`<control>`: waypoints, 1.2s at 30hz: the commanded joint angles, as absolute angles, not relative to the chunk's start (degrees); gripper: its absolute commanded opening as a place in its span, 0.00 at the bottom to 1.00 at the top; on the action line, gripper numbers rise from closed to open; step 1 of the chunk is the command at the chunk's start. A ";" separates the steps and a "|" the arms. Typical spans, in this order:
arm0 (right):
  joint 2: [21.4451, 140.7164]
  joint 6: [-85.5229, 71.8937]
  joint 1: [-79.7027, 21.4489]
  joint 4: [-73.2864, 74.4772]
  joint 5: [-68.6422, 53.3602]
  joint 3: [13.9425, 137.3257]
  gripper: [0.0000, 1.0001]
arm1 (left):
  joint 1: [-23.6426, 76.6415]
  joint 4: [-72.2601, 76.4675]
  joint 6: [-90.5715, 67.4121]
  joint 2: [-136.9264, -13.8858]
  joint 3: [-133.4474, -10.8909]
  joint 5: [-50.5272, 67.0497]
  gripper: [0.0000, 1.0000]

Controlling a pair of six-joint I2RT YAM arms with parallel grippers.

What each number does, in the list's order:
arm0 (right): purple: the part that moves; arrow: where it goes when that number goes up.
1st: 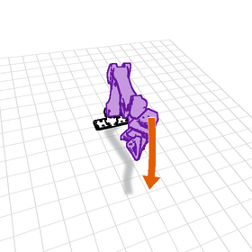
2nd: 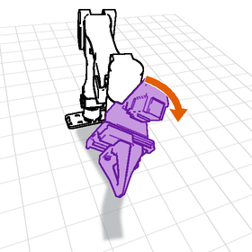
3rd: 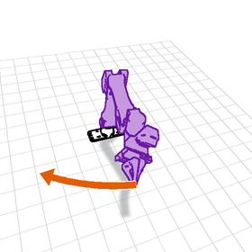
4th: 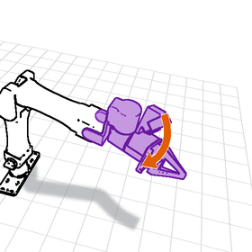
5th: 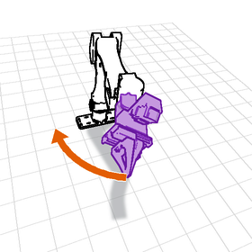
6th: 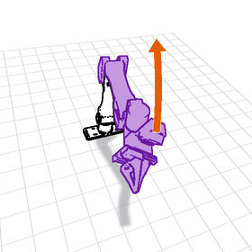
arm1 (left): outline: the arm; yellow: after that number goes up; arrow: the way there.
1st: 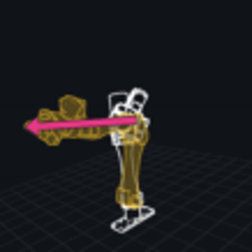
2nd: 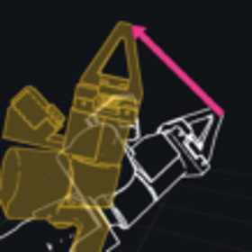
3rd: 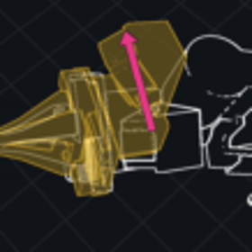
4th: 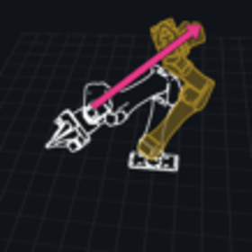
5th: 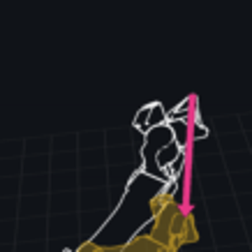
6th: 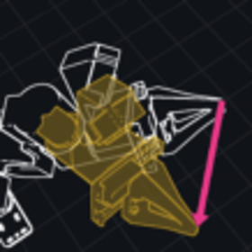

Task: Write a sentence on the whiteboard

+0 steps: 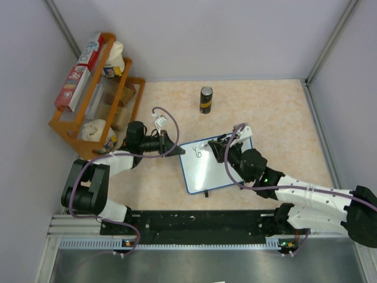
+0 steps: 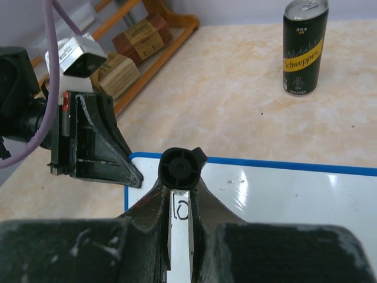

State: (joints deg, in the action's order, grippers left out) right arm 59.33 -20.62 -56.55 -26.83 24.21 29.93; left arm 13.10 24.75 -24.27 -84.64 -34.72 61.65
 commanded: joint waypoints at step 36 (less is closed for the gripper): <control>58.54 -23.47 -53.17 -28.13 22.50 26.02 0.00 | 13.45 19.95 -17.58 -86.48 -34.19 56.87 0.00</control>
